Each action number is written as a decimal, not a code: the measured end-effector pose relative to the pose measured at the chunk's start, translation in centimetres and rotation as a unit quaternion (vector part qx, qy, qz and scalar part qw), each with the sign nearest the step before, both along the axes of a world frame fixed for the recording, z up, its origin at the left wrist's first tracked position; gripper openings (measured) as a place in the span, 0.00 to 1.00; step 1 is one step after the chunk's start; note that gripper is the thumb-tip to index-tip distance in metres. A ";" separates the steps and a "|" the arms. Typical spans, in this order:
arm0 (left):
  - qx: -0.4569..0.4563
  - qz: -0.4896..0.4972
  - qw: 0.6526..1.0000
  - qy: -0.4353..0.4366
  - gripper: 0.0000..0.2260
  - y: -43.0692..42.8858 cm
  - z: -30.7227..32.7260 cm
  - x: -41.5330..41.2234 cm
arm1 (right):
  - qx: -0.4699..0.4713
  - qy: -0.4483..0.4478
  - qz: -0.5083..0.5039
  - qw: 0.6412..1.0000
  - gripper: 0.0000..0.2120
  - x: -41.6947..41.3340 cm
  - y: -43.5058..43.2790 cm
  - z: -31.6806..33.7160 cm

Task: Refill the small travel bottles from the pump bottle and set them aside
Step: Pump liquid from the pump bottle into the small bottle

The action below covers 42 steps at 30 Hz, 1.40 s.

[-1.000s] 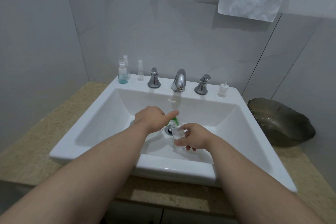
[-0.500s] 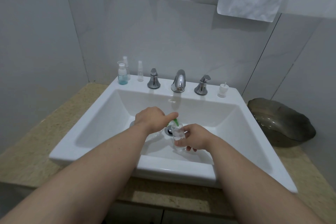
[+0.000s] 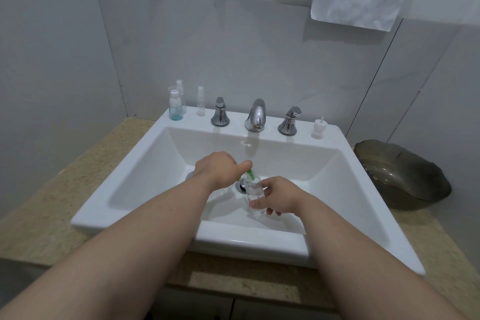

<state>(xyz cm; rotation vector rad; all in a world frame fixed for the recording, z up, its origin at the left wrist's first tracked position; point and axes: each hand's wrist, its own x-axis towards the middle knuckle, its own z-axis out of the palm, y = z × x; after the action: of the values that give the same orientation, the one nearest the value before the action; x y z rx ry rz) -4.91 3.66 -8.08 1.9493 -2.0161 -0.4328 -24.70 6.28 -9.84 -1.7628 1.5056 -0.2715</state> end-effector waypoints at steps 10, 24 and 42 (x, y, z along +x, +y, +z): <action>0.001 -0.005 1.000 0.006 0.23 0.1 0.4 0.0 | -0.007 0.005 0.001 1.000 0.24 0.0 -0.1 0.0; -0.003 -0.010 1.000 0.004 0.37 0.3 -0.2 0.3 | 0.002 0.002 -0.007 1.000 0.27 -0.1 0.0 0.0; -0.008 -0.005 1.000 -0.004 0.29 -0.2 -0.1 0.0 | -0.001 0.005 -0.007 1.000 0.27 0.0 0.1 0.1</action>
<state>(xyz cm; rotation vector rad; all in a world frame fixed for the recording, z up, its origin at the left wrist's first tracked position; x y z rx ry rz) -4.89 3.50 -8.22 1.9356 -2.0303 -0.4112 -24.67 6.36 -9.77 -1.7582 1.5261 -0.2726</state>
